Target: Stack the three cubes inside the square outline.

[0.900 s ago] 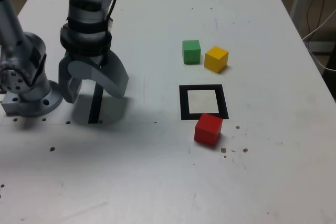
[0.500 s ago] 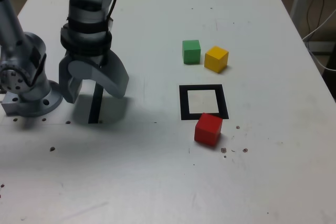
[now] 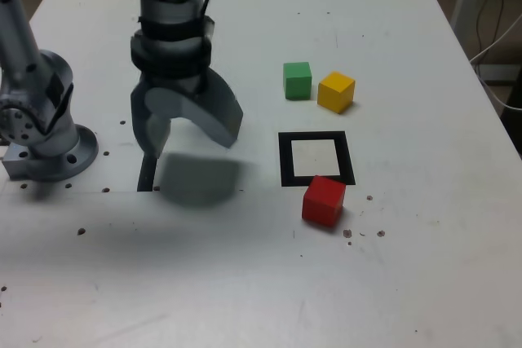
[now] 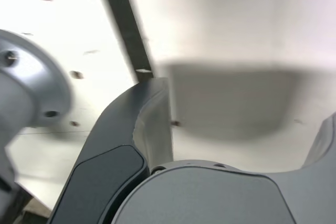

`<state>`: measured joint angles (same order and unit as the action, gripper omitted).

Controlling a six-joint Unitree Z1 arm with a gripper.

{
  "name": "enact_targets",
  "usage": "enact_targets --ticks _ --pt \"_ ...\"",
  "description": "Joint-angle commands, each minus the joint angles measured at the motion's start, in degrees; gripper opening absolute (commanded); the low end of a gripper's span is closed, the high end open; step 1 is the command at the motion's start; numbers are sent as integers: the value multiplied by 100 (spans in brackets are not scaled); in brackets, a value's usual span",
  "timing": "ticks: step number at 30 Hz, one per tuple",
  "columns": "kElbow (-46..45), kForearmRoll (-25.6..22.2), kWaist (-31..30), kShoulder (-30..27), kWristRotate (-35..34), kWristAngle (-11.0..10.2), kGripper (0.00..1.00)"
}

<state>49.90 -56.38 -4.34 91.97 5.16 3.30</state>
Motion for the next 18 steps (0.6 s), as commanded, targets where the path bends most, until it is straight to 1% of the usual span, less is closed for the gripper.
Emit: enact_targets --ticks 1,5,9,13,18 --pt "285 -55 -183 145 11 70 99" --pt "765 -146 -481 407 11 135 99" --pt "1184 -236 -693 666 11 133 99" --pt "1542 -334 -828 910 11 59 99" --pt "1961 -465 -955 1152 11 -106 99"
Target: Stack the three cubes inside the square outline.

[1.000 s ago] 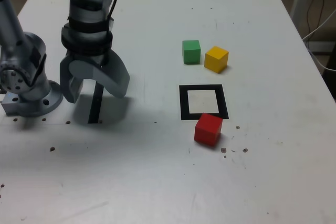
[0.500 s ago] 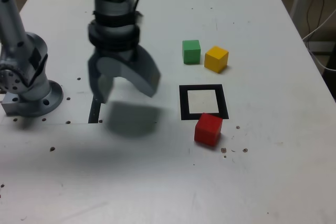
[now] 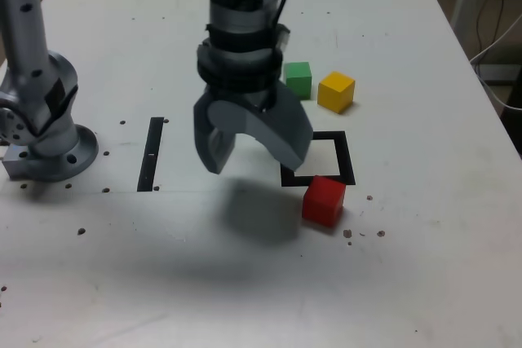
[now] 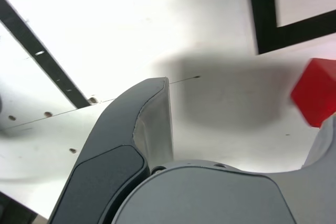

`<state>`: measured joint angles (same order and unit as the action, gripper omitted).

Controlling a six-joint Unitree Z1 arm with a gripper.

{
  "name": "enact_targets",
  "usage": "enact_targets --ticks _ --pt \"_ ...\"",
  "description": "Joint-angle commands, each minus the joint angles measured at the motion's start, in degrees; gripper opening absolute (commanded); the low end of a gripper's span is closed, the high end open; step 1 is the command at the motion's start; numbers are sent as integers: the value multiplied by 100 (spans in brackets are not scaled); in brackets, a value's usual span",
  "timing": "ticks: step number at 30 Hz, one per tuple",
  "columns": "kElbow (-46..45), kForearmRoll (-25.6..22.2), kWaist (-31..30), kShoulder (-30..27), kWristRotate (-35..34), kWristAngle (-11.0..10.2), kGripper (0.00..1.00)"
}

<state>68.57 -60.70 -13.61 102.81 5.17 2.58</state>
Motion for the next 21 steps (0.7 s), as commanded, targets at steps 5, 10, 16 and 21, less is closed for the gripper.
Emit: enact_targets --ticks 5,10,16,21 --pt "578 -207 -192 299 16 -197 99" --pt "1014 -359 -356 575 34 -275 99" --pt "1338 -366 -443 976 41 -295 99" --pt "1538 -318 -495 1239 54 -346 99"
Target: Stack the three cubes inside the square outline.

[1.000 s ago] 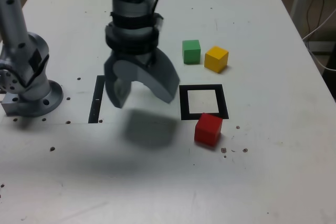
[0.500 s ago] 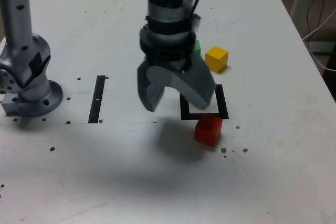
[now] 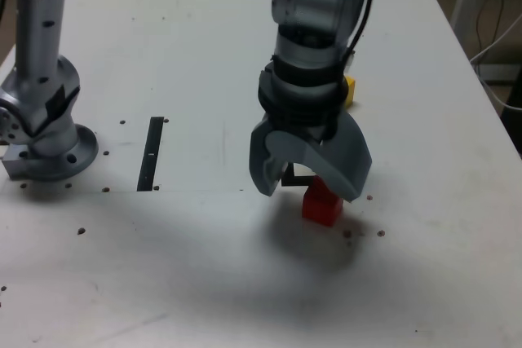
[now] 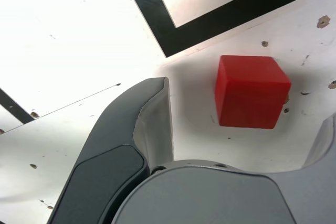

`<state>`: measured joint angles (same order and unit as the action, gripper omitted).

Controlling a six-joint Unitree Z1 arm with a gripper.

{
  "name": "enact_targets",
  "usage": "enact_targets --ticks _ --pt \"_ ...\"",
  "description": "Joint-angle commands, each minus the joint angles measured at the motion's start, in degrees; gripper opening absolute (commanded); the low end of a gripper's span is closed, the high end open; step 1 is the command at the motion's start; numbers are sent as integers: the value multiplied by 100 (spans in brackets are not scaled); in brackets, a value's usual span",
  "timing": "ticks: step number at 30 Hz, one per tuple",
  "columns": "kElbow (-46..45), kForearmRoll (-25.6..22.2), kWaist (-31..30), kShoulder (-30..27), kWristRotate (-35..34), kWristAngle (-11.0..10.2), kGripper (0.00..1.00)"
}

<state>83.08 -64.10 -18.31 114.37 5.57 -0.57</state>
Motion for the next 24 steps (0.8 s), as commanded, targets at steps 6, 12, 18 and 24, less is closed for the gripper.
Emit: enact_targets --ticks 6,12,18,24 --pt "247 116 -58 338 14 -83 98" --pt "348 183 -58 551 14 -101 93" --pt "388 226 -58 645 -55 -132 71" --pt "358 256 -58 617 -151 -231 33"
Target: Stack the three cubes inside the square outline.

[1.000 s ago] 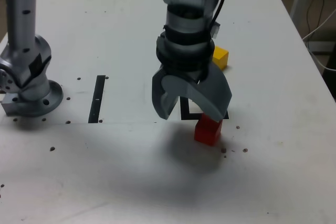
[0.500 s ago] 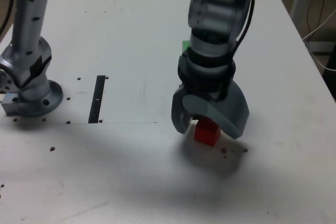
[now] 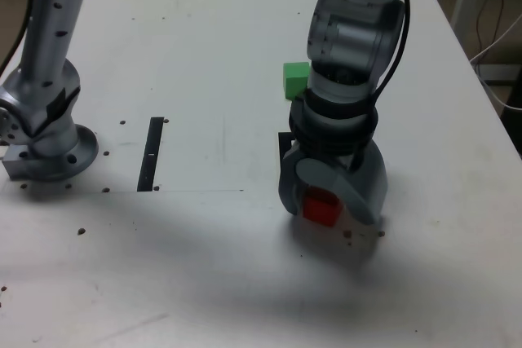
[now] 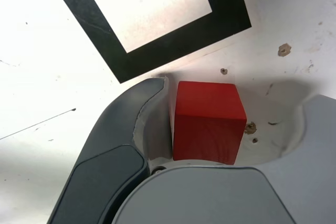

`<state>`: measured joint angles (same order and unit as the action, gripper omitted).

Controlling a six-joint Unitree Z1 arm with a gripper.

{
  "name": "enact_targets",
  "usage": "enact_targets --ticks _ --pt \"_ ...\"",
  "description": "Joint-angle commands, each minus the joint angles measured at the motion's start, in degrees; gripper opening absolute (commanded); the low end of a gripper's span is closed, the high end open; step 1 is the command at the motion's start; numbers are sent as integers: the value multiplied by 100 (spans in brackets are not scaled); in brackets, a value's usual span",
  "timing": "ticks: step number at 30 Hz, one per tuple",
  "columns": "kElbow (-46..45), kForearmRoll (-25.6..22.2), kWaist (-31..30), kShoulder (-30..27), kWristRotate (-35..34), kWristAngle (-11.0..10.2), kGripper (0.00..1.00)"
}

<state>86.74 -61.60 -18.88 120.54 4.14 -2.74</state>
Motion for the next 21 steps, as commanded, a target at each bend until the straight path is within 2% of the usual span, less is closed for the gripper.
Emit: enact_targets --ticks 1,21 --pt "-14 6 -2 -5 -6 -23 31" --pt "-41 -63 -2 -92 -1 -25 30"
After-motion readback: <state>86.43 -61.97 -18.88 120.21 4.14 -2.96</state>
